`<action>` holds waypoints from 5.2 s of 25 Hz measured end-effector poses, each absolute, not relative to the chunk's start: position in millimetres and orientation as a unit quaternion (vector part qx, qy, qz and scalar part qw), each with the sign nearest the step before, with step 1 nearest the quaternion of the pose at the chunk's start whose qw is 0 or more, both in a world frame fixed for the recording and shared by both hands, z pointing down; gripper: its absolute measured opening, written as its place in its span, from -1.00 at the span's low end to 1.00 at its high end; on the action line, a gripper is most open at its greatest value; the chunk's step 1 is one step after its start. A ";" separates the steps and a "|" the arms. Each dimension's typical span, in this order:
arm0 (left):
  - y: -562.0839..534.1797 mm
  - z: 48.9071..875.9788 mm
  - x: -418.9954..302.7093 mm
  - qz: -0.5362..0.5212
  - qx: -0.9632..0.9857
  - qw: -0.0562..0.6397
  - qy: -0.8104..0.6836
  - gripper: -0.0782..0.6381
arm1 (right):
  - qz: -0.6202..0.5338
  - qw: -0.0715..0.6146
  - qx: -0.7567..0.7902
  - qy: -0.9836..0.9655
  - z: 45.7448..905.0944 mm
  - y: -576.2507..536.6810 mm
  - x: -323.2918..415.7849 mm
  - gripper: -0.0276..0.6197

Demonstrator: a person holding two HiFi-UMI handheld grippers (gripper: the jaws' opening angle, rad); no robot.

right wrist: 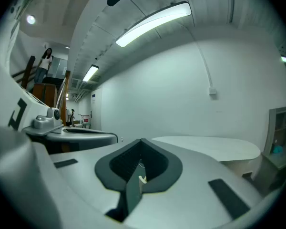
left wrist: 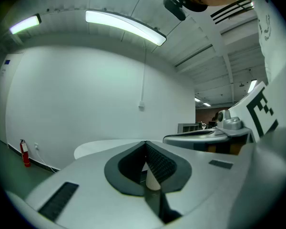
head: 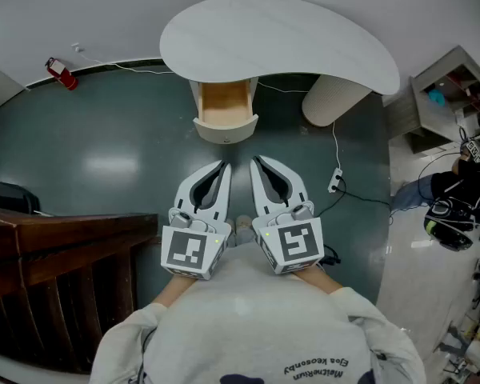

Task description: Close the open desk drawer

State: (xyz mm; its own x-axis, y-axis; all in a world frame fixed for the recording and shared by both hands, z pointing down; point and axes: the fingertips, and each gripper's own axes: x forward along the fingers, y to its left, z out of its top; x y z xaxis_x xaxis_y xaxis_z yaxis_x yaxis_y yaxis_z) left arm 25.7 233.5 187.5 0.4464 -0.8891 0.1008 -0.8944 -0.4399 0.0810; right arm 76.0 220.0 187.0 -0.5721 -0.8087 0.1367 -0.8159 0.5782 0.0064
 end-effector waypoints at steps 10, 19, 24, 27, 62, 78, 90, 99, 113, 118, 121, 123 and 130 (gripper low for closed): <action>230.1 189.0 22.6 0.021 0.848 0.065 -0.525 -0.76 | 0.034 0.066 0.458 -0.886 190.5 219.2 70.9 -0.86; 228.2 196.1 7.1 0.019 0.853 0.076 -0.517 -0.76 | 0.066 0.062 0.462 -0.882 201.5 214.7 59.4 -0.86; 225.1 201.5 -2.2 0.019 0.856 0.086 -0.509 -0.76 | 0.077 0.066 0.465 -0.879 207.0 215.7 53.0 -0.86; 219.0 204.1 -6.3 0.022 0.857 0.090 -0.507 -0.76 | 0.084 0.066 0.467 -0.878 210.5 210.6 50.3 -0.86; 46.8 221.1 1.5 0.026 0.847 0.102 -0.522 -0.76 | 0.054 0.084 0.421 -0.902 221.1 34.1 45.2 -0.86; 26.2 229.4 -10.9 0.045 0.854 0.107 -0.507 -0.76 | 0.059 0.094 0.434 -0.894 228.4 16.8 28.9 -0.86; 3.0 257.3 -19.7 0.056 0.871 0.125 -0.473 -0.76 | 0.069 0.113 0.470 -0.873 266.9 -4.1 26.9 -0.86; -8.8 293.9 -25.3 0.067 0.880 0.134 -0.450 -0.76 | 0.088 0.136 0.476 -0.864 313.0 -7.1 18.0 -0.86; -3.8 365.5 -19.2 0.097 0.893 0.147 -0.414 -0.76 | 0.107 0.180 0.481 -0.851 388.3 -0.4 15.9 -0.86; -2.0 384.3 -17.1 0.108 0.895 0.147 -0.407 -0.76 | 0.103 0.188 0.478 -0.852 406.8 -0.3 14.2 -0.86; 0.2 393.9 -17.0 0.115 0.895 0.150 -0.403 -0.76 | 0.108 0.196 0.476 -0.850 416.2 2.2 13.9 -0.86; 1.8 400.5 -17.0 0.117 0.896 0.156 -0.399 -0.76 | 0.112 0.200 0.475 -0.850 422.5 3.7 13.8 -0.86; 9.0 417.2 -23.2 0.130 0.897 0.164 -0.390 -0.76 | 0.135 0.219 0.473 -0.843 451.0 18.3 12.5 -0.86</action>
State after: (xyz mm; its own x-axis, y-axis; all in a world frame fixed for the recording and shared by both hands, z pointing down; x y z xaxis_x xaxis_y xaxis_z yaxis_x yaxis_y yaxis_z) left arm -23.2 9.0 417.2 0.6616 -0.6575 0.3605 -0.7425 -0.6418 0.1921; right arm 12.5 18.3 451.0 -0.4564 -0.7380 0.4970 -0.8563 0.5161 -0.0200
